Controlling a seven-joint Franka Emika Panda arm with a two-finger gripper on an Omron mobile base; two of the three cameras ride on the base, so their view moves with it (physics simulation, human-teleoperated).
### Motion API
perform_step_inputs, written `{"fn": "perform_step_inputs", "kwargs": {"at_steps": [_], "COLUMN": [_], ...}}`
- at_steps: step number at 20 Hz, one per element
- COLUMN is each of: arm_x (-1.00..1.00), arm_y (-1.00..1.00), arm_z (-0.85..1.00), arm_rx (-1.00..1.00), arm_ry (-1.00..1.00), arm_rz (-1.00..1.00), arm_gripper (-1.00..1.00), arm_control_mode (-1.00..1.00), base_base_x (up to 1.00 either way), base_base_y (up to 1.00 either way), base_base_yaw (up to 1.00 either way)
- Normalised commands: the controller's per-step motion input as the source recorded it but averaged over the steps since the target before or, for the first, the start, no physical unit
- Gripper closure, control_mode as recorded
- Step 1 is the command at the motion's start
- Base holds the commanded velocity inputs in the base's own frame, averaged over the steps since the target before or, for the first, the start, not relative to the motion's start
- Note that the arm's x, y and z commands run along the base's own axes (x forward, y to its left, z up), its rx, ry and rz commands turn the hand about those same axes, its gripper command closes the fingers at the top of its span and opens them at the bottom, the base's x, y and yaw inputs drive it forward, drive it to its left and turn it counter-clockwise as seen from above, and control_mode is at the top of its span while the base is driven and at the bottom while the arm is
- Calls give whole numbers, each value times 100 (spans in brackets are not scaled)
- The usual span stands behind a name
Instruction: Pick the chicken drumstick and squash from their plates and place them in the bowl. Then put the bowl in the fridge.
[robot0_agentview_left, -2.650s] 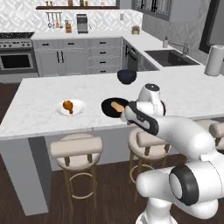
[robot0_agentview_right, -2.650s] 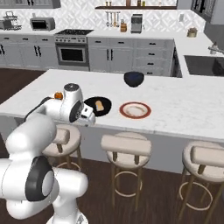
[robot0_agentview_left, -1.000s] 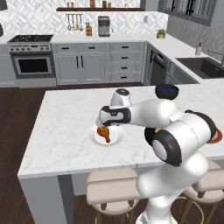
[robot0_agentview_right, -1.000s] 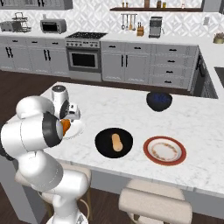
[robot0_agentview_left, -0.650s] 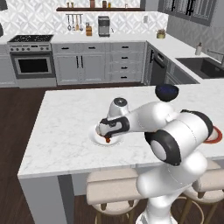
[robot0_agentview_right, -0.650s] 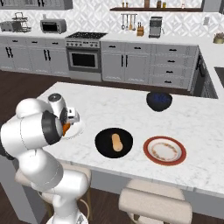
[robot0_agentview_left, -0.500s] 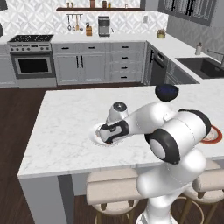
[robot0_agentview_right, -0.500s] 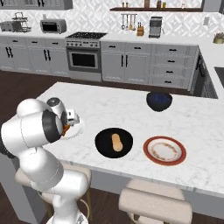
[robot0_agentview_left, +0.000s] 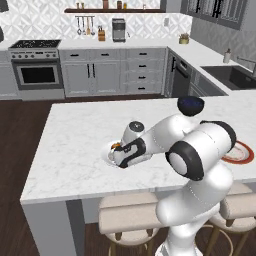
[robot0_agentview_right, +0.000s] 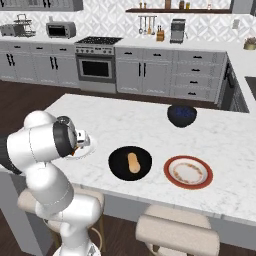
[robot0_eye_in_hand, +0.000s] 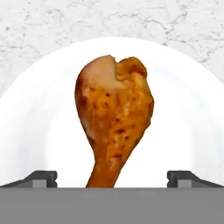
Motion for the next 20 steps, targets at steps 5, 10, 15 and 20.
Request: {"fn": "perform_step_inputs", "kwargs": {"at_steps": [5, 10, 15, 20], "arm_x": [31, 24, 29, 4], "arm_y": [1, 14, 15, 9], "arm_z": [-11, -37, -35, -18], "arm_rx": [0, 0, 0, 0], "arm_ry": [13, 0, 0, 0], "arm_rz": [0, 0, 0, 0], "arm_gripper": [-100, -100, 100, 100], "arm_control_mode": [-100, -100, -100, -100], "base_base_x": [0, 0, 0, 0], "base_base_y": [0, 0, 0, 0], "base_base_yaw": [0, 0, 0, 0]}}
